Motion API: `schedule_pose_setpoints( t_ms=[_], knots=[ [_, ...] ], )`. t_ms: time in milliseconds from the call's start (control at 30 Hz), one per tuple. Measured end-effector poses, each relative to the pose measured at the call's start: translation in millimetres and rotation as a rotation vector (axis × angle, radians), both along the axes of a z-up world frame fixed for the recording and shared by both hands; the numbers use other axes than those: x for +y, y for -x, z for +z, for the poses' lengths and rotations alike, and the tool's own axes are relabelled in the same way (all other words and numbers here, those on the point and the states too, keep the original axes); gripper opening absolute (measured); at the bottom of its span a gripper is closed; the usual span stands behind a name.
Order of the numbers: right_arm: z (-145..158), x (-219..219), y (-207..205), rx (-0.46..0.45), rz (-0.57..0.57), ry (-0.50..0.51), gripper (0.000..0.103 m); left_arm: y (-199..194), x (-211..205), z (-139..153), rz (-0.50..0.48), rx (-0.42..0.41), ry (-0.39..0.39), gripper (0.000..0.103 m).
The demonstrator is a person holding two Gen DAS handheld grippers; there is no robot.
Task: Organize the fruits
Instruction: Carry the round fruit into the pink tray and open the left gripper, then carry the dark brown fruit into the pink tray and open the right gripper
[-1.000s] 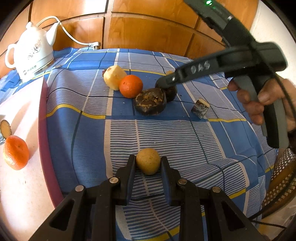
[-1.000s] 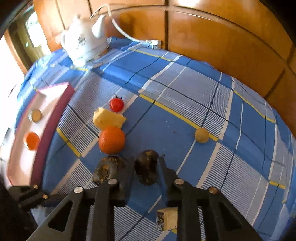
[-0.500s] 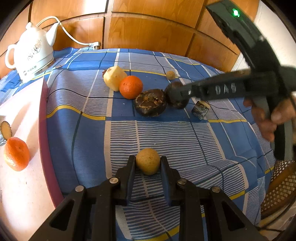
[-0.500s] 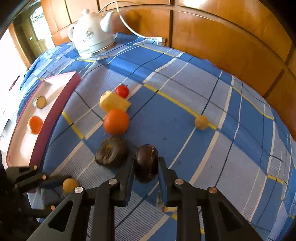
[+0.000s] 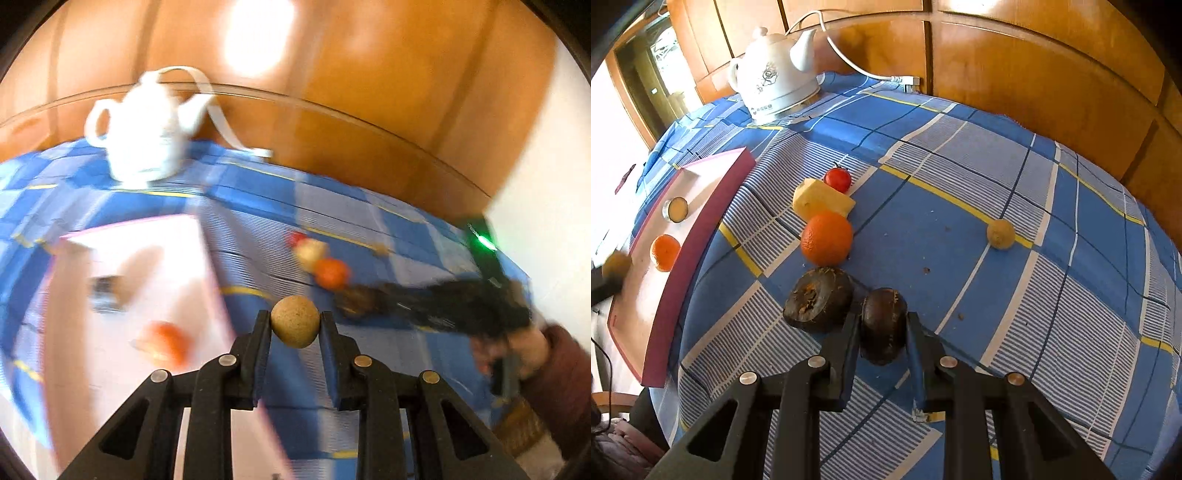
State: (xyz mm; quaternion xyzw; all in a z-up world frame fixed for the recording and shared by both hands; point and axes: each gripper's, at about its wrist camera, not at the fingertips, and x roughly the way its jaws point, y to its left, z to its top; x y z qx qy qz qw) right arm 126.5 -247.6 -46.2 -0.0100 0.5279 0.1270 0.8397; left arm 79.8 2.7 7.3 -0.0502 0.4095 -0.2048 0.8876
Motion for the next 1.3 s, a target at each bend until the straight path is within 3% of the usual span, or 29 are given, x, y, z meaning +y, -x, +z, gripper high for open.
schedule_pose_setpoints(
  t_ms=[200,533,600,667,933,1300],
  knots=[
    [1.5,2.9,0.8,0.0,0.009,0.012,0.024,-50.5,46.4,-11.6,0.147,0.072,-0.006,0.026],
    [0.2,2.2,-0.3,0.002,0.014,0.012,0.024,-98.8,49.8,-38.8,0.188,0.118,-0.096,0.027],
    [-0.1,2.1,-0.6,0.003,0.015,0.012,0.024,-102.3,48.6,-41.6,0.199,0.127,-0.106,0.034],
    [0.0,2.1,-0.8,0.003,0.013,0.01,0.024,-99.6,49.2,-39.8,0.218,0.112,-0.122,0.047],
    [-0.2,3.3,-0.5,-0.002,0.011,0.015,0.024,-50.9,54.5,-25.6,0.248,0.047,-0.154,0.047],
    [3.5,-2.1,-0.3,-0.031,-0.024,0.033,0.024,3.3,55.9,-28.4,0.285,0.065,-0.145,0.049]
  ],
)
